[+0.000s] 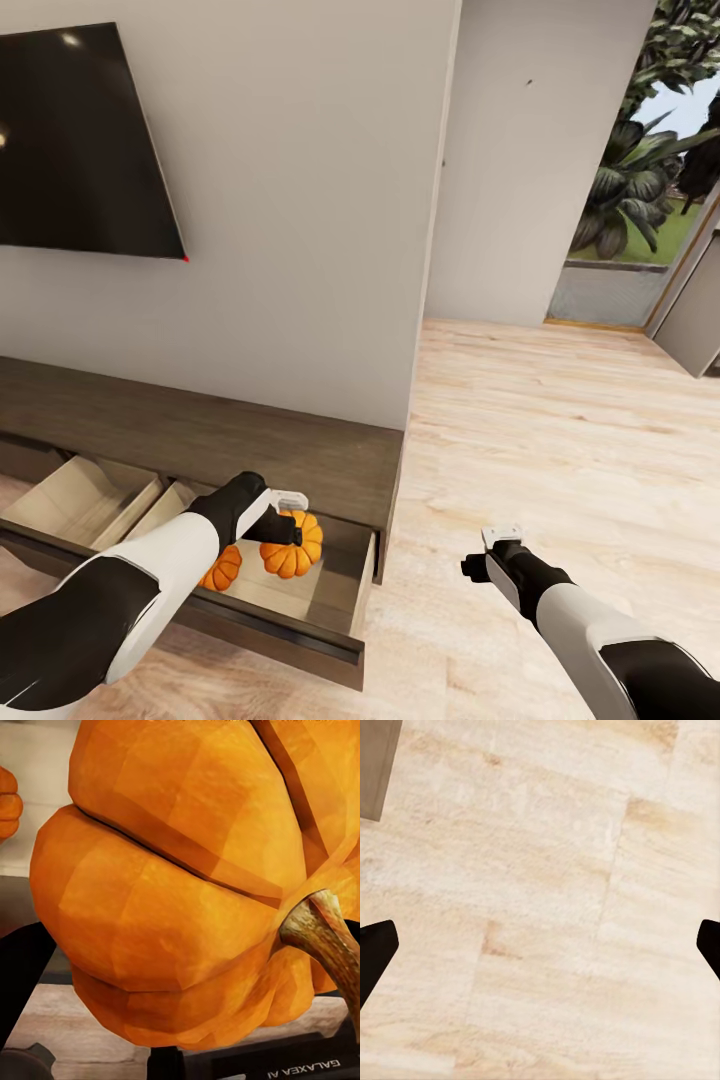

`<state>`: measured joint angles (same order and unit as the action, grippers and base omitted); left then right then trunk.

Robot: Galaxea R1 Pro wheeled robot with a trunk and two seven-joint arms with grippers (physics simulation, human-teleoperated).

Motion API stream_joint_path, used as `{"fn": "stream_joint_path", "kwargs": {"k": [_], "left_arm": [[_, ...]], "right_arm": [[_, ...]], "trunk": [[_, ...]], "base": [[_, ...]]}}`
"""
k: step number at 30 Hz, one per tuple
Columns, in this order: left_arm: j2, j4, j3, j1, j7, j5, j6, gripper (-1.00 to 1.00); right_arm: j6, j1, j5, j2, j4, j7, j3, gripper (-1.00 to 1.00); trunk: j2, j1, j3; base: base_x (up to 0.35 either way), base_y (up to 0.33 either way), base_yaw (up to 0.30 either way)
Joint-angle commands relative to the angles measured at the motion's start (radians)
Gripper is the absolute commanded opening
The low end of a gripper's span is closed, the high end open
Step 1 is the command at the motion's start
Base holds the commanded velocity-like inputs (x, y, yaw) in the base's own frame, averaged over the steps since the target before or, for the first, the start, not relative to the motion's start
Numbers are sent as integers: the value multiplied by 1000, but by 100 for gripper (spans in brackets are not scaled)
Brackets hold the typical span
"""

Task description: Place each of the two pumpkins and all three candles from the living room inside a cabinet in the living room (use any cabinet), then make sure every cabinet is closed, and position the cauldron so it is next to a table in the living room.

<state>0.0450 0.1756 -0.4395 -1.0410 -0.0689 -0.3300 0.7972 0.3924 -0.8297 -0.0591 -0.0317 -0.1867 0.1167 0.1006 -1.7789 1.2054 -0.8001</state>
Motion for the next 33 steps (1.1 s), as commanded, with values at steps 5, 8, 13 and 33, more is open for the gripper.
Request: {"fn": "stream_joint_path", "kwargs": {"k": [5, 8, 13, 33], "left_arm": [[-1, 1, -10, -1, -2, -4, 3, -100], [-1, 1, -10, -1, -2, -4, 3, -100], [-1, 0, -10, -1, -2, -5, 3, -100], [-1, -4, -10, -1, 5, -5, -12, -100]], "right_arm": [[6, 0, -7, 0, -2, 5, 7, 100], [6, 0, -7, 0, -3, 5, 7, 100], [6, 0, -7, 0, -2, 6, 7, 100], [6, 0, -7, 0, -2, 3, 7, 100]], "trunk": [[0, 0, -1], [0, 0, -1], [0, 0, -5], [0, 0, -37]], "base": [[0, 0, 0], [0, 0, 0], [0, 0, 0], [0, 0, 0]]}}
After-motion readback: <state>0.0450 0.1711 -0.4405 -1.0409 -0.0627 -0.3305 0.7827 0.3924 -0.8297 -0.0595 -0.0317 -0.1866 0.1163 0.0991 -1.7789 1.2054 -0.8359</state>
